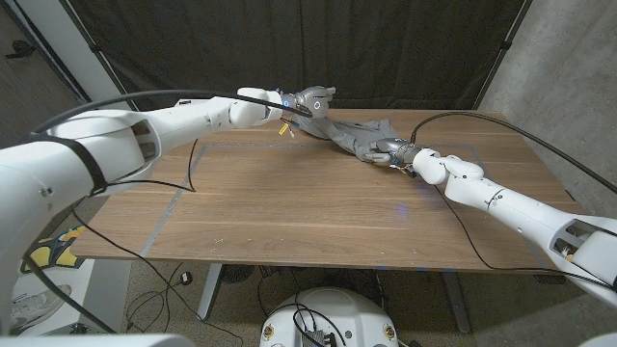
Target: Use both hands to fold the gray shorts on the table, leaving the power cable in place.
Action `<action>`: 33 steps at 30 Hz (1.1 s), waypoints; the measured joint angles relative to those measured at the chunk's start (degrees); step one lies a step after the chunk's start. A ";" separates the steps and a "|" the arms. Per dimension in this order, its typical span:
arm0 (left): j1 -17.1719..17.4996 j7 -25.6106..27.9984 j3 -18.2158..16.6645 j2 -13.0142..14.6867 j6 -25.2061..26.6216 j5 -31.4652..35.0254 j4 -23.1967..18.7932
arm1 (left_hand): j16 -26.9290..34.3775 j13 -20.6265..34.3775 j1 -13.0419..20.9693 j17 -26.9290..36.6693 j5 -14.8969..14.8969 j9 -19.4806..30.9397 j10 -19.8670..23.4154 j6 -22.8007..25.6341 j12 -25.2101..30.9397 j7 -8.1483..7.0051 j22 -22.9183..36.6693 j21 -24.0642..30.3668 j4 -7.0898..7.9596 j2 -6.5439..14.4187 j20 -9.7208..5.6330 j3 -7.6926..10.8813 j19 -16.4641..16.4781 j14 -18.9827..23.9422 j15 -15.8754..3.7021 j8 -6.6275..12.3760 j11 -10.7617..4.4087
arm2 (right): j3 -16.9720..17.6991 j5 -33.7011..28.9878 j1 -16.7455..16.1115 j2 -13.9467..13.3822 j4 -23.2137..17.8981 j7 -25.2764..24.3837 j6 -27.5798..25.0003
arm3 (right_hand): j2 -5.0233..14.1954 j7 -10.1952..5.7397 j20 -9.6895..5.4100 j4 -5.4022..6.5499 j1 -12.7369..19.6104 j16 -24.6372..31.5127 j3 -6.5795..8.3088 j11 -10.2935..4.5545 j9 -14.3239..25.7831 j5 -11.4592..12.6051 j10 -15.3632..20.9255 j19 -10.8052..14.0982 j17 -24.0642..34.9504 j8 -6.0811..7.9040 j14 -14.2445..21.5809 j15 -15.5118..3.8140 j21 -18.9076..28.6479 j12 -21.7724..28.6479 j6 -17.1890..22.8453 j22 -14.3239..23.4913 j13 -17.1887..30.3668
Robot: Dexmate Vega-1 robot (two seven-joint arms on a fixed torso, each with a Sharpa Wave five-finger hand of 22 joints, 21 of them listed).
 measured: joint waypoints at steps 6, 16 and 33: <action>-2.37 2.06 2.56 -1.23 -0.01 1.07 2.00 | 0.00 0.00 0.00 0.27 -0.20 0.00 0.00 0.00 0.00 0.00 0.00 0.00 -0.24 0.00 0.00 -0.24 0.00 0.00 0.00 0.00 0.00 | -0.44 -0.38 0.44 0.30 1.02 0.00 1.29 | 0.00 0.00 0.00 0.00 0.00 0.00 0.00 0.00 0.02 0.00 0.00 0.00 0.00 -0.02 0.00 0.00 -0.01 -0.06 0.00 -0.02 -0.01; -6.01 5.35 6.68 -3.88 0.68 1.75 5.63 | 0.00 0.25 0.22 0.27 -0.41 0.01 -0.01 -0.01 0.00 0.01 -0.14 0.45 -0.24 0.22 -0.31 -0.24 -0.31 0.42 -0.02 0.00 0.01 | -0.91 -1.07 0.94 0.54 2.19 0.02 3.29 | 0.00 -0.25 0.00 -0.24 0.00 0.00 0.24 0.00 0.03 0.00 0.00 0.00 0.00 -0.26 0.00 0.00 -0.04 -0.09 0.24 -0.03 -0.05; -9.33 14.64 13.96 -15.50 4.79 -2.01 23.01 | 0.00 0.53 0.22 0.26 -0.63 0.01 -0.01 -0.01 -0.50 0.01 -0.27 0.80 -0.05 0.22 -0.30 -0.42 -0.31 0.51 -0.11 0.21 0.01 | -1.06 -1.89 0.81 -0.03 2.25 0.22 5.07 | 0.00 -0.39 0.00 -0.24 0.00 0.00 0.23 -0.22 -0.01 0.00 0.22 0.00 0.00 -0.20 0.00 0.00 0.01 -0.30 0.46 0.01 -0.01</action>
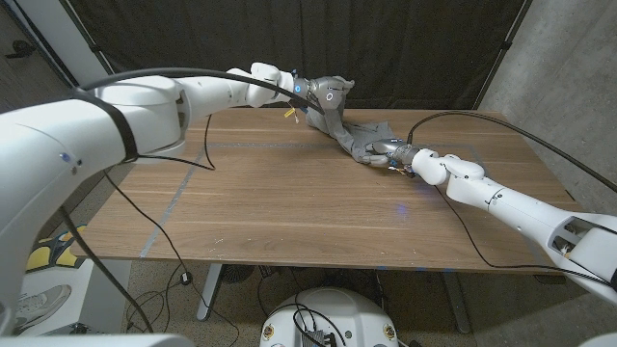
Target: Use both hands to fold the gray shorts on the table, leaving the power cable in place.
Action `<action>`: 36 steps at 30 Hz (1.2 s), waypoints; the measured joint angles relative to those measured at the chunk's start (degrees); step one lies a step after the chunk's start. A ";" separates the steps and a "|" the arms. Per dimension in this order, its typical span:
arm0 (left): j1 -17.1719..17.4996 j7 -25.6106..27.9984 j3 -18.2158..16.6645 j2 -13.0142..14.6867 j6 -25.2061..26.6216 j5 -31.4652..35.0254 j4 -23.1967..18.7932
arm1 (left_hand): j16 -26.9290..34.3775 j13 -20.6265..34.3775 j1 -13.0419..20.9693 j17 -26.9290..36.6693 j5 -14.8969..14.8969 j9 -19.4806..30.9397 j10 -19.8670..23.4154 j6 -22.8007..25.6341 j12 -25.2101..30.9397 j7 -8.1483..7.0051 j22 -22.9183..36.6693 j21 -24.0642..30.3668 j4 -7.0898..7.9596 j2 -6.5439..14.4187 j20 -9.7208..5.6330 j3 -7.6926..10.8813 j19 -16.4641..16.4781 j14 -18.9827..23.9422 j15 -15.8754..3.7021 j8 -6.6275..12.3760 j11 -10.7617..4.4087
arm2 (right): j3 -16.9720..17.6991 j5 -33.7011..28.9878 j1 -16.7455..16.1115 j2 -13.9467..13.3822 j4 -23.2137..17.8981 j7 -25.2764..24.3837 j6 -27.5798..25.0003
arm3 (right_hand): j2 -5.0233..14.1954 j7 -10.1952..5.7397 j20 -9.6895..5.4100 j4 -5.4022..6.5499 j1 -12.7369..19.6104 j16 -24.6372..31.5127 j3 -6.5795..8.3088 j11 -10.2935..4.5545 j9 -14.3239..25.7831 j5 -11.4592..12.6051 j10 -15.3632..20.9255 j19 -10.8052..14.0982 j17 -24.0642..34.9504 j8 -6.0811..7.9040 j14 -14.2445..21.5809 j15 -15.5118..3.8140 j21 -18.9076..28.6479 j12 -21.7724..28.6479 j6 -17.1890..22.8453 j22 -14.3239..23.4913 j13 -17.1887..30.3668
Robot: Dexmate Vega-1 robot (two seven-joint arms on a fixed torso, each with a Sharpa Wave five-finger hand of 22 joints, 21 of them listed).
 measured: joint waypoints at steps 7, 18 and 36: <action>-0.37 3.03 3.05 -5.65 1.06 -2.99 8.23 | 0.00 0.05 0.31 0.00 -0.22 0.00 0.00 -0.23 0.00 0.23 0.00 0.05 0.00 0.31 0.00 0.00 0.00 0.00 0.00 0.00 0.00 | 0.05 -0.20 -0.03 -0.08 0.33 0.01 0.88 | 0.00 0.00 0.00 0.00 0.00 0.00 0.00 -0.22 0.00 0.00 0.18 0.00 0.00 -0.02 0.00 0.00 0.06 -0.01 -0.01 -0.03 -0.01; -0.78 3.02 5.42 -11.06 1.10 -5.09 14.11 | 0.00 0.38 0.31 -0.01 -0.22 0.00 0.00 -0.45 0.00 0.01 0.01 0.43 0.00 0.31 -0.21 0.00 -0.21 -0.01 0.00 0.33 0.00 | 0.12 -0.23 0.09 0.02 1.58 -0.32 2.36 | 0.00 -0.33 0.00 -0.24 0.00 0.00 0.24 -0.72 0.02 0.00 0.30 -0.01 0.00 -0.21 0.00 0.00 0.00 -0.18 0.29 -0.01 -0.05; 1.37 -3.93 -3.74 -14.02 -2.70 5.58 13.13 | -0.34 1.05 0.83 -0.02 -0.22 0.69 -0.62 -1.97 -0.44 1.15 0.02 0.64 0.00 0.22 -0.41 0.00 -0.42 -0.15 0.14 0.54 0.62 | -0.54 -0.08 1.19 1.09 4.92 -1.27 4.96 | 0.00 -0.76 -0.10 -0.26 0.00 0.00 0.69 -1.54 0.05 0.00 0.51 0.37 0.00 -0.21 0.44 0.01 -0.01 -0.21 0.70 -0.05 0.06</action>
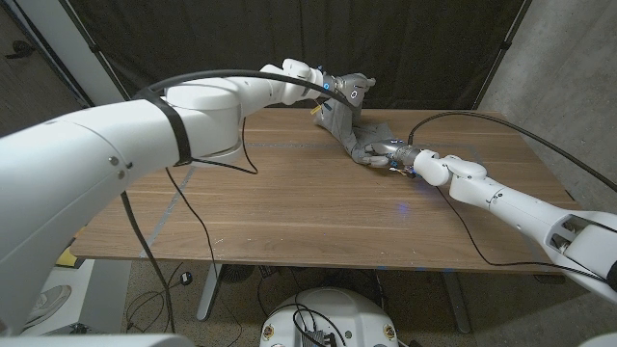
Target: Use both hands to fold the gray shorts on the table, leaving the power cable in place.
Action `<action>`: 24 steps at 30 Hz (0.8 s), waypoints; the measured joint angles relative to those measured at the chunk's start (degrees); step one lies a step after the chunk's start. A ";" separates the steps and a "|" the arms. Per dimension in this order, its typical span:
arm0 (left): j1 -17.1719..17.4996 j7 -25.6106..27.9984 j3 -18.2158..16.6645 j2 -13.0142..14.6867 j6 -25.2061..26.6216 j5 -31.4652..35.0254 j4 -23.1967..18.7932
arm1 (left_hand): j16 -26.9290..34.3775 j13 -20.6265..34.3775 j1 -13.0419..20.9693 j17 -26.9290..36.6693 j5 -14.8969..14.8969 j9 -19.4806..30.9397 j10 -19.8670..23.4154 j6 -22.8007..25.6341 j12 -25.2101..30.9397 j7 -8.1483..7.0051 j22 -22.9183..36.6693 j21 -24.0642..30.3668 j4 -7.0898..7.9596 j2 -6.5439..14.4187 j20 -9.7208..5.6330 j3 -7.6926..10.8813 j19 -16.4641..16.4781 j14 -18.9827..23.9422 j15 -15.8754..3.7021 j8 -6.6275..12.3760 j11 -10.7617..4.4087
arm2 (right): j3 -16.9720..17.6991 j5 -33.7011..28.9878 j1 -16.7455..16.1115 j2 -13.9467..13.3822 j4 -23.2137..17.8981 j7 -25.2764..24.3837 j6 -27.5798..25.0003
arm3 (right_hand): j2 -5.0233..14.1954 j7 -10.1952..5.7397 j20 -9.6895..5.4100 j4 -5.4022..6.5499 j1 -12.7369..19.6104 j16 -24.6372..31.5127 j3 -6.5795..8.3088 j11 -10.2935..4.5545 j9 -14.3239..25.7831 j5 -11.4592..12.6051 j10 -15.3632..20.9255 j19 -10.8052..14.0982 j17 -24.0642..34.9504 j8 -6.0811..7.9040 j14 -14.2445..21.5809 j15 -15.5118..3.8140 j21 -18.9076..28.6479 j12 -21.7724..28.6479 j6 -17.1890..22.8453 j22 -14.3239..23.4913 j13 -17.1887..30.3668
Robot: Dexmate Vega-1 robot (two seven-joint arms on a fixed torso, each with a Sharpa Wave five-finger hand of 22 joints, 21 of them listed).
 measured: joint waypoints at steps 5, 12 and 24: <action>0.74 -1.42 -2.84 -0.58 -0.99 3.96 -0.58 | -0.04 0.25 0.00 0.00 0.00 0.26 -0.21 -0.30 0.00 0.29 0.00 0.21 0.21 0.00 0.10 0.22 -0.10 -0.08 0.08 0.21 -0.21 | -0.15 0.03 0.18 0.15 0.48 -0.17 0.39 | 0.00 -0.10 -0.01 0.00 0.00 0.00 0.00 -0.03 0.00 0.00 0.04 -0.01 0.00 0.00 0.00 0.00 0.07 -0.01 -0.10 0.00 0.00; 2.60 -4.31 -8.77 -2.22 -2.49 10.07 -1.12 | -0.04 0.53 0.00 0.00 0.00 0.75 -0.42 -0.85 -0.39 0.23 -0.29 0.40 0.42 0.00 0.21 0.42 -0.21 -0.08 0.08 0.37 0.00 | -0.22 0.14 0.01 0.02 0.39 -0.42 0.70 | 0.00 -0.10 -0.22 0.00 0.00 0.00 0.00 -0.31 -0.02 0.00 0.30 0.18 0.00 -0.03 0.24 0.15 0.00 0.22 -0.12 0.01 -0.11; 6.43 -9.89 -18.26 -5.63 -4.99 20.54 -1.42 | -0.04 1.72 0.00 -0.06 -0.21 2.06 -0.96 -2.90 -0.39 -0.11 -0.28 0.84 0.87 0.00 0.75 0.88 -0.74 -0.08 0.08 0.64 0.07 | 0.21 0.35 -1.14 -0.88 -1.31 -0.43 0.75 | 0.00 -0.39 -0.24 -0.01 0.00 0.00 0.47 -0.92 -0.05 0.00 0.90 0.17 0.00 0.23 0.39 -0.01 -0.14 0.21 0.24 0.00 -0.07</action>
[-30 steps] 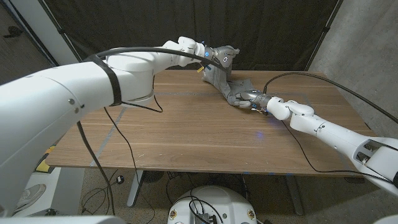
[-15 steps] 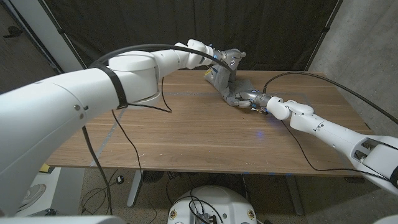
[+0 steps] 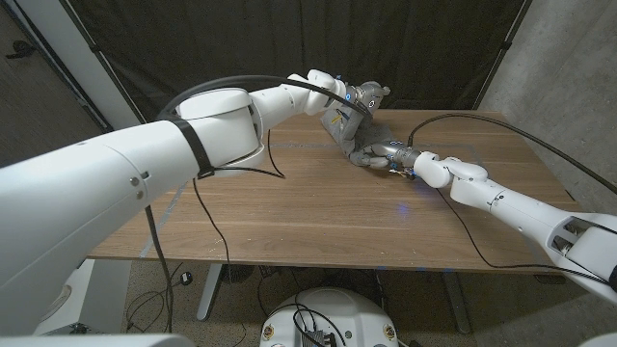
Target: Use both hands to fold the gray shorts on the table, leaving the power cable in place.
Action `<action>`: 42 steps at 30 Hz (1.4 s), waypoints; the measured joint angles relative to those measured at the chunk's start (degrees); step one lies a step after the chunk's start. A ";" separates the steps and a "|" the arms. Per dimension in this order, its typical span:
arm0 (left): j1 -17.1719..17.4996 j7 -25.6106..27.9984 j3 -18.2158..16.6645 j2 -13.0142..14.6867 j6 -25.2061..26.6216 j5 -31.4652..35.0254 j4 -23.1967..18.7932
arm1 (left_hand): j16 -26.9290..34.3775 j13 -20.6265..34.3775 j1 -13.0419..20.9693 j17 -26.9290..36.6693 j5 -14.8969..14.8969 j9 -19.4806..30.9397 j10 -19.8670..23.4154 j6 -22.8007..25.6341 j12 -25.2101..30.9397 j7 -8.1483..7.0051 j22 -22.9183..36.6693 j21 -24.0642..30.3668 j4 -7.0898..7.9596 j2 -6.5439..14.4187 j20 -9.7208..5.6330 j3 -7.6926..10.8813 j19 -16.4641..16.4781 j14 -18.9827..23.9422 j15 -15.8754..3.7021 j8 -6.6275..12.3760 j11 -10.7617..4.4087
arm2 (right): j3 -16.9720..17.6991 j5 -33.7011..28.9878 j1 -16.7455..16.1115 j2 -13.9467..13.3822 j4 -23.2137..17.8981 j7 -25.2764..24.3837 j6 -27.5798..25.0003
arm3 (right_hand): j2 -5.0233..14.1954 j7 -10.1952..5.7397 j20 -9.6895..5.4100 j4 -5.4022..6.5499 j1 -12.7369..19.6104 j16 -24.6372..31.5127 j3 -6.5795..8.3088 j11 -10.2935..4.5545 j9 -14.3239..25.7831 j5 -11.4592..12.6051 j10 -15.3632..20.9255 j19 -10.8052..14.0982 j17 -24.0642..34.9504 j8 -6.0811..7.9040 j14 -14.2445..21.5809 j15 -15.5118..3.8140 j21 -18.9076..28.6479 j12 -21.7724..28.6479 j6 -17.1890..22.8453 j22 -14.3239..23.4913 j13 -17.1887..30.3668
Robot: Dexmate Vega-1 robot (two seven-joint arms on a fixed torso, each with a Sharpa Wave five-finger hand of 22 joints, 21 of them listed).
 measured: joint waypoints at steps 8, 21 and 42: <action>2.14 -1.63 -4.12 -1.83 -1.12 4.00 -0.08 | 0.00 1.69 0.00 -0.05 0.00 1.77 -0.69 -3.01 0.18 -2.00 -0.28 0.44 0.47 0.00 0.09 0.48 -0.09 0.12 -0.09 0.28 -0.28 | 0.36 0.01 -0.48 -0.34 -0.56 -0.02 -0.17 | 0.00 -0.40 -0.50 -0.17 0.00 0.00 0.17 -0.08 0.01 0.00 0.55 0.30 0.00 0.00 0.62 0.00 0.01 0.24 0.42 0.01 0.01; 5.31 -2.78 -7.67 -3.86 -1.86 4.72 -0.13 | 0.00 7.14 -0.55 0.26 -0.23 7.22 -4.50 -10.42 1.38 -3.56 -0.54 1.72 1.16 -0.06 0.39 -0.24 -0.39 0.54 -0.12 0.61 -0.15 | 0.66 -0.02 -0.75 -0.50 -0.75 -0.10 -0.23 | -0.24 -1.11 -0.92 -0.39 -0.24 0.00 0.40 -0.38 0.02 0.00 0.85 0.50 0.00 0.36 1.14 0.09 0.24 0.26 1.13 0.03 0.01; 10.99 -11.20 -13.61 -6.94 -1.36 9.78 -0.17 | -0.76 3.35 -22.96 -0.35 -5.11 0.65 -17.80 -28.08 -4.95 -6.45 -1.33 5.76 6.17 -6.01 0.72 -8.47 -2.16 -5.08 0.08 -14.10 0.08 | 0.68 -0.09 -0.53 -0.41 -1.08 0.96 -0.16 | -0.48 0.88 0.06 -2.30 0.02 -0.28 1.65 2.63 0.18 0.57 -0.47 -0.21 0.14 -0.45 0.27 -0.11 0.16 -0.45 -0.23 0.06 0.22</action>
